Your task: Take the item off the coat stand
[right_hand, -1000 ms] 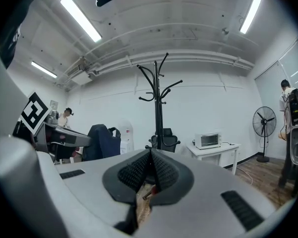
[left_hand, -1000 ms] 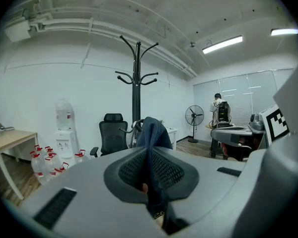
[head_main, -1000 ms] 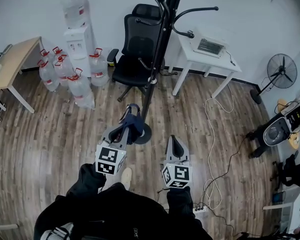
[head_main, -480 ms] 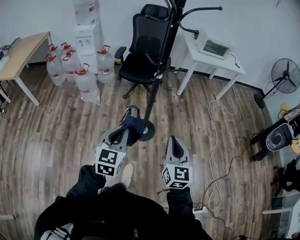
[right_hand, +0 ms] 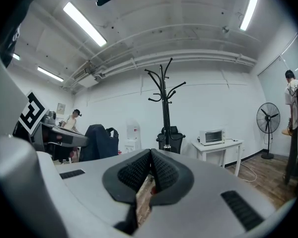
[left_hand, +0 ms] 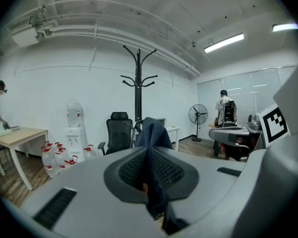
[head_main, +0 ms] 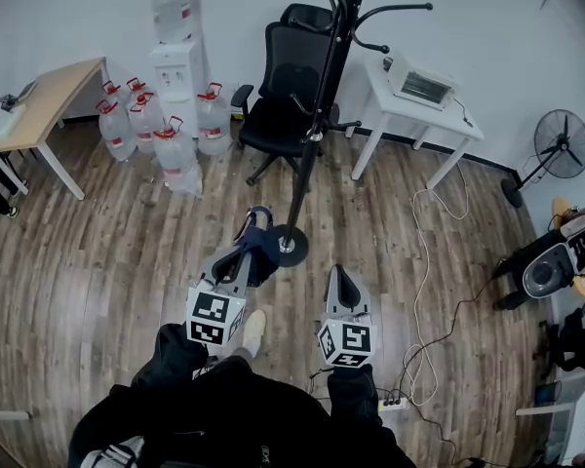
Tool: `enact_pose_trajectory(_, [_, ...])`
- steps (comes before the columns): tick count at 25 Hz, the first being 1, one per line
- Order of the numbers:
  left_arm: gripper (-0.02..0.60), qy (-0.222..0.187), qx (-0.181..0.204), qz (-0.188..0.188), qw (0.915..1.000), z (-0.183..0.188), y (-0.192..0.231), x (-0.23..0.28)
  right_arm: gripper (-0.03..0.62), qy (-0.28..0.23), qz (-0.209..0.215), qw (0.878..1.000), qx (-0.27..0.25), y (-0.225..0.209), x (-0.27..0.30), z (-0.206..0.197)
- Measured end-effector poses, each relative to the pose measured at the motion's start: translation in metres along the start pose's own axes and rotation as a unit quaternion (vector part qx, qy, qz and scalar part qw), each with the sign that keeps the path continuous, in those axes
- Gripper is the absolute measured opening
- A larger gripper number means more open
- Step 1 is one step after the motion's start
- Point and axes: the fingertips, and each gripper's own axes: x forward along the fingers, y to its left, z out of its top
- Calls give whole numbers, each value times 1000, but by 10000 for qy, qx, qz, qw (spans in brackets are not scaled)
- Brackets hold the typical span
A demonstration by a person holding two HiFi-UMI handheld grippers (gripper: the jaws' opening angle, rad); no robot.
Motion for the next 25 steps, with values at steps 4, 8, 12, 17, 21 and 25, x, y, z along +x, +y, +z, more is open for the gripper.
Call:
enact_pose_trajectory(4, [38,-38,27,19,10000,0,-2,-12,16,-12,69,10000,-6,8,-8,-1])
enact_pose_trajectory(8, [38,-56,39,35,10000,3,-2,-18,15,-35,83,10000,-11,12,-11,2])
enact_pose_trajectory(12, [38,-63,42,26,10000,4,-1,-22,16,-48,71,10000,-18,15,-14,4])
enact_pose_trajectory(17, [38,-47,36,-26,10000,6,-1,-21,15,-35,19,10000,-27,15,-16,7])
enact_pose_trajectory(21, [38,-63,33,-50,10000,1,-2,-25,16,-29,-16,10000,-43,17,-21,3])
enact_pose_trajectory(25, [38,-76,34,-78,9999,-2,-4,-32,15,-30,-13,10000,-42,22,-24,1])
